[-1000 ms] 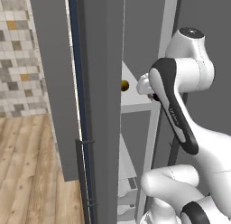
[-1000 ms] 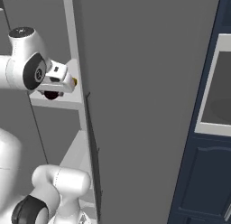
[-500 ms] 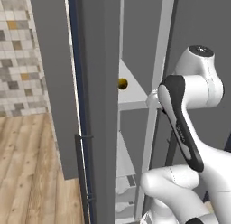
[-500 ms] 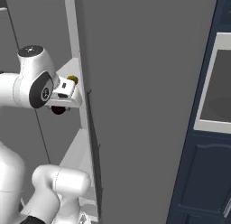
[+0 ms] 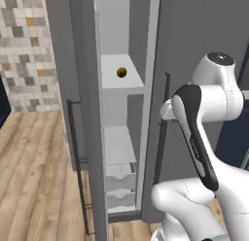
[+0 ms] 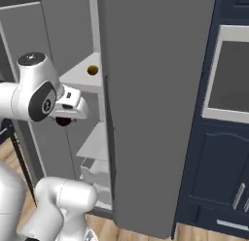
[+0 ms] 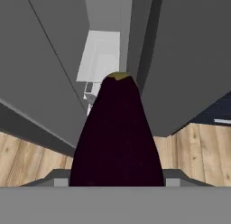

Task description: Take the lemon and eggplant out of the freezer and place them in the tupperware container on the counter. Then put the tupperware containing the vegetables back in the freezer.

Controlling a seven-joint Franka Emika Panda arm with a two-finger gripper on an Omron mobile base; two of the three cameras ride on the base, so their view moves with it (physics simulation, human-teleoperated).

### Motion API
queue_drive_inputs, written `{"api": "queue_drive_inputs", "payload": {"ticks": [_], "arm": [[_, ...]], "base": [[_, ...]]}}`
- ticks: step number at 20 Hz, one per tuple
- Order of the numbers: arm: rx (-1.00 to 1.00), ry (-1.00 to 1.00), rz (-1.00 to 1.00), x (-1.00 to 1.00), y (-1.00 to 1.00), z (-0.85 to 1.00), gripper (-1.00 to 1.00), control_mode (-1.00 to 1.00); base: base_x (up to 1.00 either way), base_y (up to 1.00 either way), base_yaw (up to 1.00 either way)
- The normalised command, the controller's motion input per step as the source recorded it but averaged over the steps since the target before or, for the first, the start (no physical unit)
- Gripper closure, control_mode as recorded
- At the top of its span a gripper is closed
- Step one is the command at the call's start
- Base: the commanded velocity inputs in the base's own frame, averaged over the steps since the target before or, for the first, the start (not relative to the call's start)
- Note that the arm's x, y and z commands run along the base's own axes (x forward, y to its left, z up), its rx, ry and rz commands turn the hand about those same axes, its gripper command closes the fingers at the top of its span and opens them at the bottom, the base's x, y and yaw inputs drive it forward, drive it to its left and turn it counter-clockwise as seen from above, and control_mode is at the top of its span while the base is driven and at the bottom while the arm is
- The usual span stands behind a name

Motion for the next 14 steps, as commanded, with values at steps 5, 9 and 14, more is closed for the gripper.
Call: {"api": "queue_drive_inputs", "payload": {"ticks": [5,9,14], "arm": [[0.0,0.0,0.0,0.0,0.0,0.0,1.0,1.0],[0.0,0.0,0.0,0.0,0.0,0.0,1.0,1.0],[0.0,0.0,0.0,0.0,0.0,0.0,1.0,1.0]], "base": [[0.0,-0.57,0.72],[0.0,-0.55,0.73],[-0.1,-0.61,0.71]]}}
